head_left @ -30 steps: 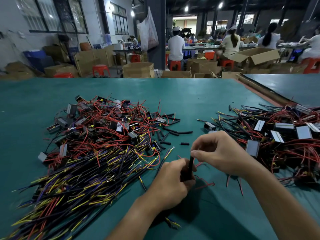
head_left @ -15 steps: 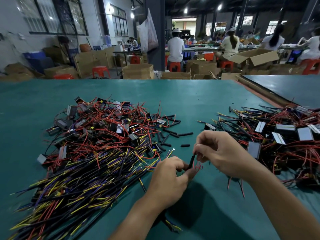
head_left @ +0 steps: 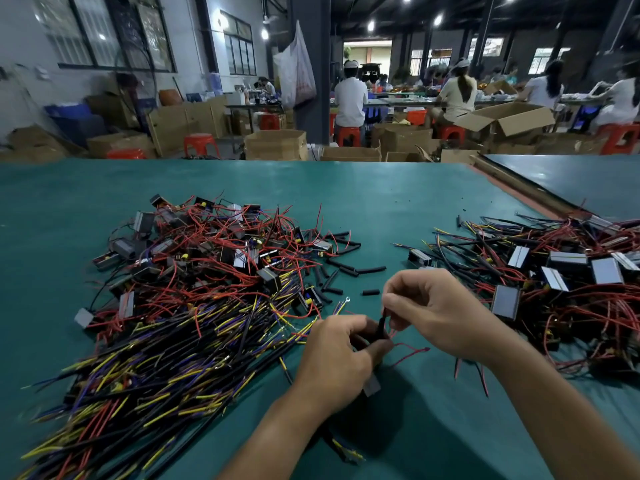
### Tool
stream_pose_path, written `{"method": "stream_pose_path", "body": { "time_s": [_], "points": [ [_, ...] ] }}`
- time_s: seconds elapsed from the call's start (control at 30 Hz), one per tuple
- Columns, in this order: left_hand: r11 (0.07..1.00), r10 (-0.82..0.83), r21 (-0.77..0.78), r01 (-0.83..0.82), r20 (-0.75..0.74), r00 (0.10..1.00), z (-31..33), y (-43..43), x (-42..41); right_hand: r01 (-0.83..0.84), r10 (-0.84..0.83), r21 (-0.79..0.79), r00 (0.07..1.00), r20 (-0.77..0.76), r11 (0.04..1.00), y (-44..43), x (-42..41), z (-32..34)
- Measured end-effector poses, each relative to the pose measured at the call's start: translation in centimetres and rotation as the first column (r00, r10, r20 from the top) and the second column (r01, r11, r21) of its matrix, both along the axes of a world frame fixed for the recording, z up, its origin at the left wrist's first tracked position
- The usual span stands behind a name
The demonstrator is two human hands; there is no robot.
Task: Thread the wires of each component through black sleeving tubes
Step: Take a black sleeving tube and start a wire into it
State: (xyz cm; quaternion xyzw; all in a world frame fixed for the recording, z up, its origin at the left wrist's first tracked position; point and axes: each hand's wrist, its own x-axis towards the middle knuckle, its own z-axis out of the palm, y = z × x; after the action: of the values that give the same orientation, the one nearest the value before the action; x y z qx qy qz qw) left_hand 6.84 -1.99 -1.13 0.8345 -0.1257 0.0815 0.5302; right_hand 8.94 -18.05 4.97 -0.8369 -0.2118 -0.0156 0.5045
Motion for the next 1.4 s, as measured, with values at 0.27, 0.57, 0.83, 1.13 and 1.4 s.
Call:
{"method": "stream_pose_path", "body": {
  "time_s": [0.27, 0.57, 0.83, 1.13, 1.4],
  "points": [
    [0.994, 0.058, 0.094, -0.062, 0.046, 0.997, -0.1, 0.0, -0.5, -0.029, 0.039, 0.069, 0.988, -0.152, 0.997, -0.1, -0.1, -0.2],
    [0.999, 0.025, 0.040, -0.025, -0.005, 1.000, -0.3, 0.4, -0.9, 0.325, -0.339, -0.118, 0.932, -0.126, 0.938, 2.1, 5.6, -2.3],
    [0.961, -0.158, 0.235, 0.149, 0.019, 0.987, -0.3, 0.9, -1.0, 0.283, -0.284, -0.766, 0.949, 0.137, 0.577, 4.2, 11.7, -1.8],
    [0.974, -0.104, 0.212, 0.086, 0.074, 0.992, -0.7, 1.0, -0.7, 0.425, -0.267, -0.803, 0.902, 0.338, 0.419, 4.4, 12.4, -4.1],
    [0.985, 0.165, 0.059, -0.165, -0.004, 0.986, -0.4, 1.8, 0.1, 0.395, -0.390, 0.259, 0.918, -0.074, 0.881, 2.9, 5.8, -0.3]
  ]
}}
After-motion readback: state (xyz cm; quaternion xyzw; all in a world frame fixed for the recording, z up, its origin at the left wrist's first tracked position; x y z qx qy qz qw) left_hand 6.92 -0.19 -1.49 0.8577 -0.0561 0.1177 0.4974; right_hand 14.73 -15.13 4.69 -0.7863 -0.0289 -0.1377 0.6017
